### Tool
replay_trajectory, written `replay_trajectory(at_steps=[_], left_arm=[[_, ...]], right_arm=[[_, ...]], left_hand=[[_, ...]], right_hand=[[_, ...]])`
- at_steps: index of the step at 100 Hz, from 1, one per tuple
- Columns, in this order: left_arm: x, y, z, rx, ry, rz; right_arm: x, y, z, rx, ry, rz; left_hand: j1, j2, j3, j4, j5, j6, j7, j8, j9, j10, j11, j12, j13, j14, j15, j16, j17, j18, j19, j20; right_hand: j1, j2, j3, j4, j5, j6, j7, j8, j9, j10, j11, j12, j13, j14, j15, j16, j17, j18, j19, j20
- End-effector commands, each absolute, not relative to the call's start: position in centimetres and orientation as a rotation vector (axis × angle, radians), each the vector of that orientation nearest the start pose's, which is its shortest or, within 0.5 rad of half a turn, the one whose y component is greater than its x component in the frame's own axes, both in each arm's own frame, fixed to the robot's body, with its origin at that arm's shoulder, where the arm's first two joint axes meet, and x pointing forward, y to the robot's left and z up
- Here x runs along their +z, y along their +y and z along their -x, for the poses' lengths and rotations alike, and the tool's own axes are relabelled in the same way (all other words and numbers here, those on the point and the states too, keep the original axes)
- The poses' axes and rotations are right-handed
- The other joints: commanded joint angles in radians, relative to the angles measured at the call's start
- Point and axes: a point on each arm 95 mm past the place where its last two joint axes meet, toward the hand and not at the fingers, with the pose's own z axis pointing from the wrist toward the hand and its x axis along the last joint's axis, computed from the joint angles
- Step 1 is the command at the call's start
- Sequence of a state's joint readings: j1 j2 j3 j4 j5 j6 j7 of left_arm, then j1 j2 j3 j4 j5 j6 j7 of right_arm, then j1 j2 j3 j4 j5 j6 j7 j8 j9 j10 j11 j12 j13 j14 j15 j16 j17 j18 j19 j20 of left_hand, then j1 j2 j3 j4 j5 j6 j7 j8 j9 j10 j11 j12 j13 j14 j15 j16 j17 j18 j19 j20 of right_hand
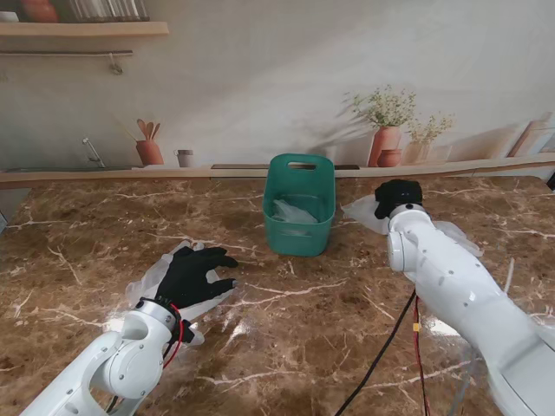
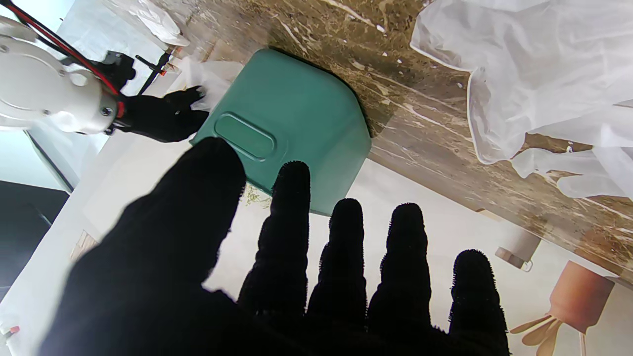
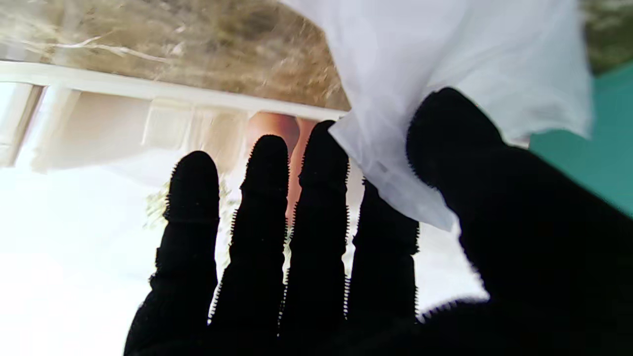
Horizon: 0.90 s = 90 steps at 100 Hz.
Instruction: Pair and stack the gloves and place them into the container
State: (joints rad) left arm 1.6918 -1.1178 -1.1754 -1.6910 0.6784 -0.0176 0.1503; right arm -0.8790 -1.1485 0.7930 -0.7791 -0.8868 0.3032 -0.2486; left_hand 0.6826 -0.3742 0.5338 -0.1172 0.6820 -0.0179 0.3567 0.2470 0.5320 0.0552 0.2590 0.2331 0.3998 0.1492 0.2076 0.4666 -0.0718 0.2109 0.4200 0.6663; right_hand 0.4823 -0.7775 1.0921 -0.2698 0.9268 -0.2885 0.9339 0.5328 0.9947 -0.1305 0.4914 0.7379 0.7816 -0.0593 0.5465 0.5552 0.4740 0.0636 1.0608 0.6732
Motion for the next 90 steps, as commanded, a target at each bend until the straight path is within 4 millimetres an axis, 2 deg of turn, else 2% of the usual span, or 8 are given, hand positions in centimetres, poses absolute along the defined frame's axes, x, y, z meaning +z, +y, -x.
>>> replay_trajectory(at_steps=[1, 22, 36, 54, 77, 90], left_arm=[[-33.6, -3.5, -35.6, -1.809, 1.257, 1.516], [-33.5, -4.1, -35.5, -1.836, 1.242, 1.524], [-33.3, -4.5, -35.6, -1.852, 1.229, 1.537], [-33.0, -5.3, -35.7, -1.887, 1.211, 1.602], [-32.3, -7.0, -35.5, -1.974, 1.162, 1.709], [-32.2, -8.1, -35.3, -2.038, 1.146, 1.788]], right_arm=[[-32.8, -7.4, -54.5, 1.037, 1.256, -1.175], [-31.2, -7.5, -50.6, 1.109, 1.146, -1.114], [-30.1, -7.0, -47.6, 1.176, 1.068, -1.068], [-28.5, -6.3, -43.1, 1.27, 0.95, -0.968], [-27.4, -4.6, -37.8, 1.427, 0.859, -0.834], [-27.6, -2.9, -35.5, 1.521, 0.846, -0.776]], left_hand=[[-0.005, 0.033, -0.018, 0.024, 0.003, -0.013, -0.015, 0.004, -0.021, -0.01, -0.017, -0.01, -0.046, -0.033, -0.03, -0.008, -0.017, 0.0, -0.028, 0.018], [-0.01, 0.03, -0.018, 0.024, 0.004, -0.006, -0.017, 0.002, -0.007, -0.006, -0.011, -0.007, -0.043, -0.027, -0.025, -0.004, -0.016, 0.001, -0.024, 0.02], [-0.02, 0.024, -0.029, 0.022, 0.022, 0.004, -0.011, 0.004, 0.056, 0.001, 0.016, 0.009, -0.02, -0.013, -0.007, 0.009, -0.009, 0.008, -0.003, 0.029], [-0.029, 0.023, -0.102, 0.026, 0.042, 0.019, -0.016, 0.003, 0.13, 0.004, 0.034, 0.086, 0.016, 0.011, 0.029, 0.055, -0.012, 0.018, 0.069, 0.044], [-0.033, 0.014, -0.169, 0.031, 0.11, 0.041, 0.006, 0.016, 0.209, 0.013, 0.062, 0.141, 0.054, 0.042, 0.072, 0.105, -0.015, 0.027, 0.109, 0.051], [-0.038, 0.004, -0.193, 0.031, 0.098, 0.057, -0.006, 0.013, 0.197, 0.016, 0.049, 0.146, 0.046, 0.04, 0.07, 0.113, -0.02, 0.026, 0.1, 0.046]], right_hand=[[0.011, -0.001, 0.045, -0.021, 0.02, -0.017, 0.021, 0.018, 0.026, -0.007, 0.003, 0.018, 0.035, -0.004, 0.006, 0.015, 0.002, 0.001, 0.028, 0.004], [0.013, -0.005, 0.044, -0.021, 0.025, -0.01, 0.016, 0.026, 0.041, -0.003, 0.003, 0.025, 0.046, 0.002, 0.009, 0.017, 0.006, 0.006, 0.034, 0.005], [0.014, -0.009, 0.043, -0.02, 0.028, -0.005, 0.014, 0.027, 0.044, 0.001, -0.002, 0.027, 0.046, 0.007, 0.009, 0.017, 0.006, 0.01, 0.037, 0.005], [0.015, -0.012, 0.04, -0.019, 0.029, -0.003, 0.012, 0.025, 0.047, 0.002, -0.006, 0.028, 0.046, 0.009, 0.008, 0.018, 0.004, 0.014, 0.038, 0.004], [0.012, -0.008, 0.037, -0.018, 0.029, -0.005, 0.01, 0.024, 0.052, -0.004, -0.005, 0.035, 0.051, 0.003, 0.009, 0.019, 0.004, 0.011, 0.039, 0.002], [0.01, -0.005, 0.034, -0.017, 0.027, -0.009, 0.009, 0.025, 0.052, -0.007, -0.005, 0.038, 0.051, -0.001, 0.009, 0.02, 0.004, 0.01, 0.038, 0.002]])
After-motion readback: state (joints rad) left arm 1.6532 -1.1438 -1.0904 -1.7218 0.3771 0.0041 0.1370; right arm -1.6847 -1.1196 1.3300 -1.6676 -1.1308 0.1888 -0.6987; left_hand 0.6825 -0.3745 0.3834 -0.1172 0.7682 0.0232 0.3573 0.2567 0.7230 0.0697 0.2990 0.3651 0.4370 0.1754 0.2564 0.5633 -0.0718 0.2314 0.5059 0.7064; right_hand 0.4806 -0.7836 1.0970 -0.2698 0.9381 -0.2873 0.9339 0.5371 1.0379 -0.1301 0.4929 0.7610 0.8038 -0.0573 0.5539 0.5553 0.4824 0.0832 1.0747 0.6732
